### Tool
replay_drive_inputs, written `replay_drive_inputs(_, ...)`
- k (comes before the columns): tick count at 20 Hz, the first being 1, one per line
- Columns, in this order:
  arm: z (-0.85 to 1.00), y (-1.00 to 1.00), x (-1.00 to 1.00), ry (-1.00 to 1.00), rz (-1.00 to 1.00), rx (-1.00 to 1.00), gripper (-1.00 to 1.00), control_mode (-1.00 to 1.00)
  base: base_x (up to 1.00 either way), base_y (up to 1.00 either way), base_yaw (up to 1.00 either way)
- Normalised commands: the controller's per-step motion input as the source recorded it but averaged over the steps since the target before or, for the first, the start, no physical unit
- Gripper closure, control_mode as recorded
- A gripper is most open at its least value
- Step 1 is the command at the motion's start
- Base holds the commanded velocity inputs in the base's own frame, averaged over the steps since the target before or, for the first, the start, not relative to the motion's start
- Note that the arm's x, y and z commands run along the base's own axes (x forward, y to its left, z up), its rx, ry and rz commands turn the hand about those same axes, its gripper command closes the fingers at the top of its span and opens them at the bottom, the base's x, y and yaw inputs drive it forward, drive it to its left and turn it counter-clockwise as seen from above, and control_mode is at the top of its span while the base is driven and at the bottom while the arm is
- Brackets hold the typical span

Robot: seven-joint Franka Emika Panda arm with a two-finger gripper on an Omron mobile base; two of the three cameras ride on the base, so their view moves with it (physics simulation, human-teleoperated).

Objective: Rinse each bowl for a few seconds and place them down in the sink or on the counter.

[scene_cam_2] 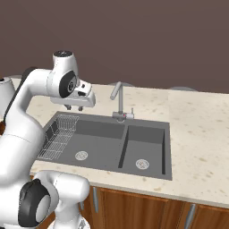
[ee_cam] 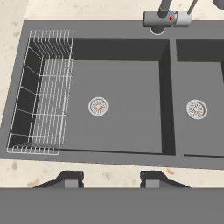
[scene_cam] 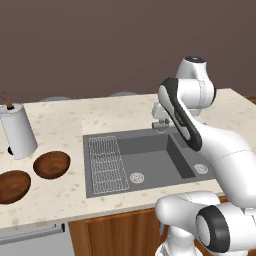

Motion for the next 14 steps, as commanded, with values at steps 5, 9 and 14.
replay_drive_inputs(5,0.0,-0.09,-0.07,0.0,0.0,0.0,-1.0,-1.0,0.0,0.0,0.0)
replay_drive_inputs(9,0.0,-0.11,-0.17,0.0,0.0,0.0,-1.0,-1.0,0.0,0.0,0.0)
replay_drive_inputs(14,0.0,-0.09,-0.24,0.0,0.0,0.0,-1.0,-1.0,0.0,0.0,0.0)
